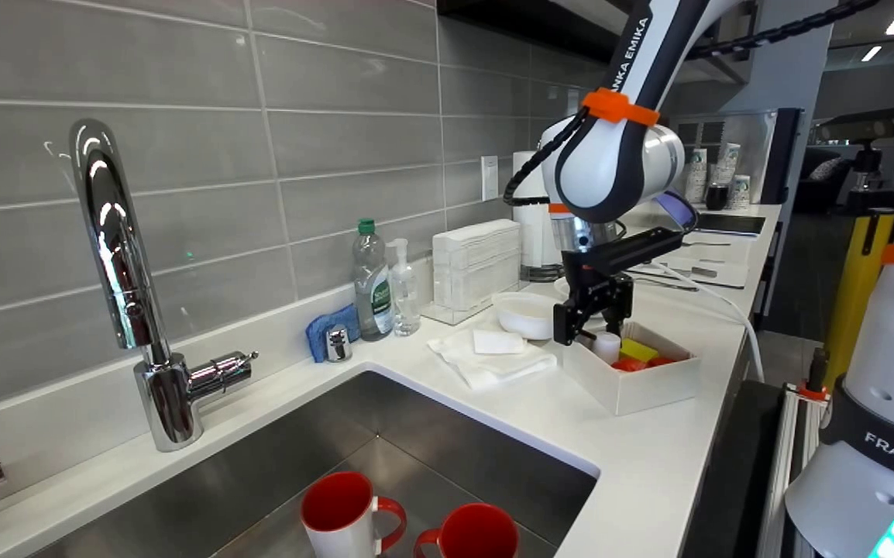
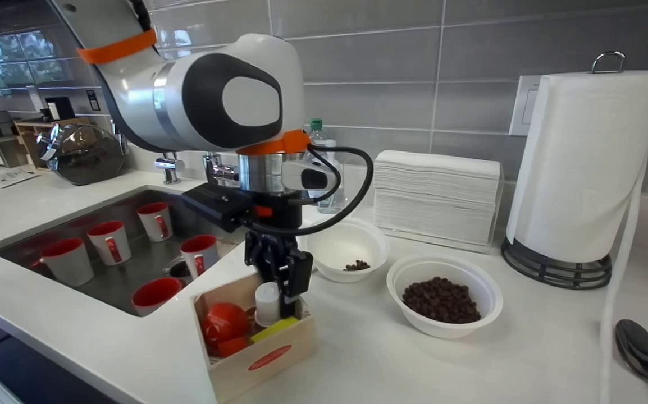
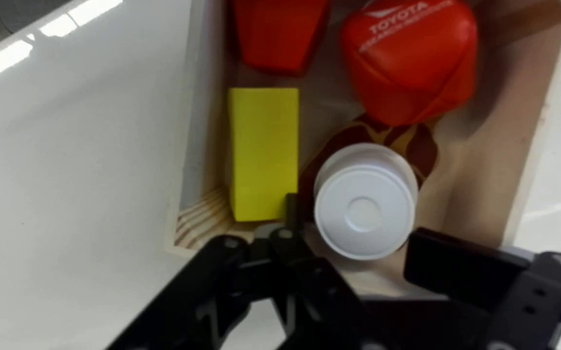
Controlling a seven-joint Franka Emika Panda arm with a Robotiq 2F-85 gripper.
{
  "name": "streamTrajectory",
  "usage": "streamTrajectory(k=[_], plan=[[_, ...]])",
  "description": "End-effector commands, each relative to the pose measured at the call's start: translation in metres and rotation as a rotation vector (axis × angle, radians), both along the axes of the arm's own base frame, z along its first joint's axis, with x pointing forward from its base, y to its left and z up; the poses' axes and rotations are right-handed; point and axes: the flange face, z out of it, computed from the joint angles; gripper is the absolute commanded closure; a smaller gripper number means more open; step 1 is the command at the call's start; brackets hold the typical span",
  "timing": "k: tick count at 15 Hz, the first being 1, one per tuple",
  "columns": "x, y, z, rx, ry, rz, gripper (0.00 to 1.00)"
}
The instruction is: Move the creamer cup to the counter
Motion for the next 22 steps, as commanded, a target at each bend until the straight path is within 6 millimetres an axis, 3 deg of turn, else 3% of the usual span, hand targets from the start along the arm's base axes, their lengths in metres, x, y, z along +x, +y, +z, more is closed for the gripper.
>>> streamTrajectory(k=[1,3,9,10,12,20,22], plan=[[0.004,0.003,-0.008,-0.015,-0.025,0.006,0.85],[0.006,0.005,-0.007,-0.015,-0.029,0.011,0.99],[0.007,0.005,-0.002,-0.017,-0.022,0.019,1.00],[0.007,0.005,0.001,-0.019,-0.022,0.020,0.75],[0.007,0.002,0.005,-0.019,-0.023,0.016,0.66],[0.009,-0.018,0.036,-0.004,-0.068,-0.016,0.00],[0.007,-0.022,0.038,0.000,-0.063,-0.019,0.00]])
